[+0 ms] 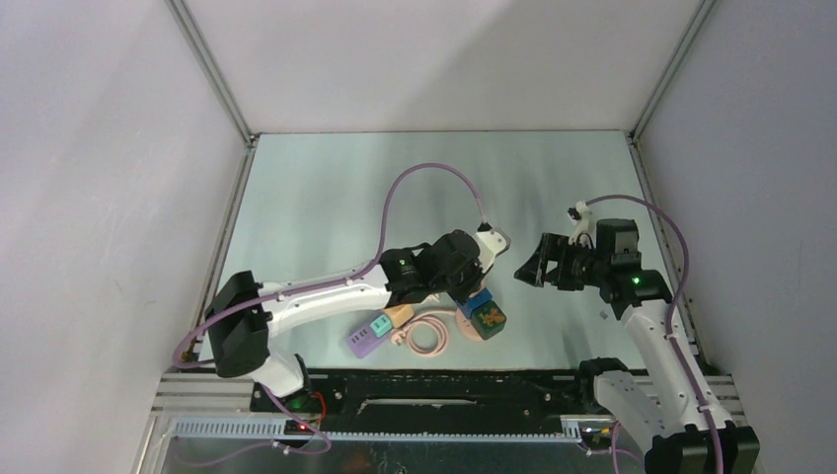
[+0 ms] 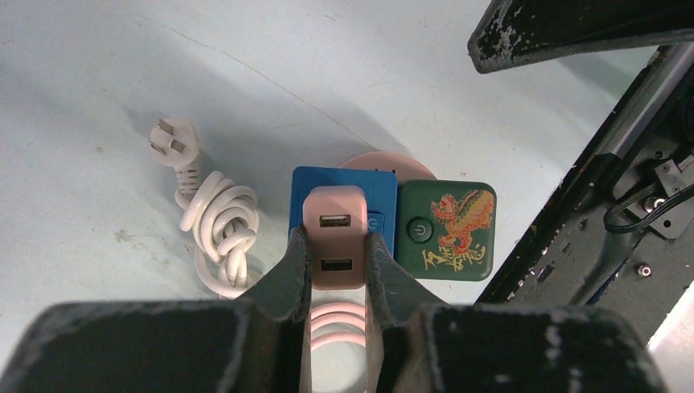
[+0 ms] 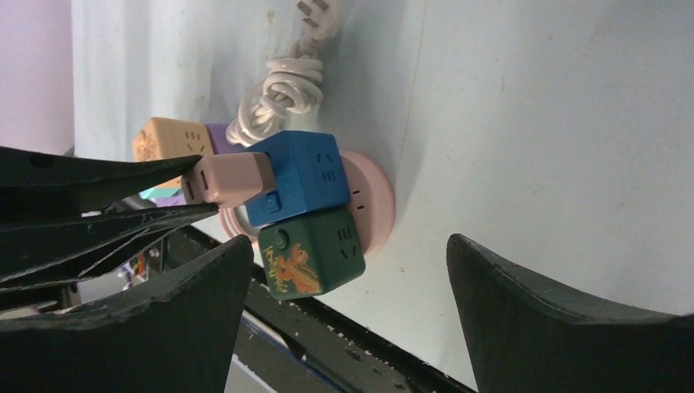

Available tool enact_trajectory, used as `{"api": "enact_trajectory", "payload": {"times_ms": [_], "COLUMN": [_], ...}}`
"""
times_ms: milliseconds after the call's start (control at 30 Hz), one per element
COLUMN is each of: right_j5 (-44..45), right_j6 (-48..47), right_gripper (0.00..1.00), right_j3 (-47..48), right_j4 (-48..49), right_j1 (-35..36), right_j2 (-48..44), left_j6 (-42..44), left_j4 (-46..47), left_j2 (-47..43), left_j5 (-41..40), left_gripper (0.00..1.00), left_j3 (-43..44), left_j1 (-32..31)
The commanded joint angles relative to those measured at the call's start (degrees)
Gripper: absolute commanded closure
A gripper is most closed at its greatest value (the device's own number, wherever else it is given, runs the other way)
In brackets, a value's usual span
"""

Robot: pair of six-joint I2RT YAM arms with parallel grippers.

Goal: Insert the plug

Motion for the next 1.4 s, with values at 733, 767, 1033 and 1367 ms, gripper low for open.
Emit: {"api": "enact_trajectory", "payload": {"times_ms": [733, 767, 1033, 1367], "right_j5": [-14.74, -14.51, -11.83, -7.63], "right_j6": [13.43, 13.52, 11.13, 7.88], "right_gripper": [0.32, 0.33, 0.40, 0.46], "right_j3": [-2.65, -2.63, -2.63, -2.72], "right_j4": [24.59, 24.96, 21.48, 14.94], "right_j1": [10.07, 10.09, 10.75, 11.18], "right_j2": [19.43, 19.95, 21.90, 20.86], "left_j6": [-2.30, -2.30, -2.47, -3.68], "left_j4": [-6.67, -6.75, -6.56, -4.89], "left_j2": [2.15, 2.17, 2.59, 3.73], "left_j5": [-0.28, -0.28, -0.28, 0.96], "left_gripper": [1.00, 1.00, 1.00, 1.00], "left_j3": [-5.65, -5.65, -6.13, -8.01], "left_j1": [-1.12, -1.12, -1.12, -1.36]}}
